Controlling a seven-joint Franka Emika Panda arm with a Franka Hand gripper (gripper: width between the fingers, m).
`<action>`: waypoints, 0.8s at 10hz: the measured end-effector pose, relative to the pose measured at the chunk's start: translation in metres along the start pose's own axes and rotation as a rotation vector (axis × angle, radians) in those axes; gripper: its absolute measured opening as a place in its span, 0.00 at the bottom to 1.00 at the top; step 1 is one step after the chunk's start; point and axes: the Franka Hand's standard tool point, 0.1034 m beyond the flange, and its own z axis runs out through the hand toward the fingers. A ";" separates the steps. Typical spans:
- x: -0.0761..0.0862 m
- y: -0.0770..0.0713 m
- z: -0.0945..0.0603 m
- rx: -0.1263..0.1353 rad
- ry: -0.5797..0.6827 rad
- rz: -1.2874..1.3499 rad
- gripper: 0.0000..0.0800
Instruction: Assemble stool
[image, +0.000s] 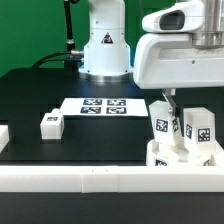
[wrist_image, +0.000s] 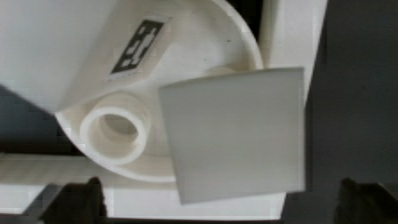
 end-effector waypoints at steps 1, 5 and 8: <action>-0.006 0.000 0.005 -0.002 0.003 0.009 0.81; -0.012 -0.005 0.009 -0.003 -0.001 0.026 0.77; -0.012 -0.004 0.010 -0.003 -0.002 0.048 0.42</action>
Offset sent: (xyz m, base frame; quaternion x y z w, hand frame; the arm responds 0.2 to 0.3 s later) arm -0.0033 0.0081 -0.0010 -0.0142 0.0170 0.0204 0.9995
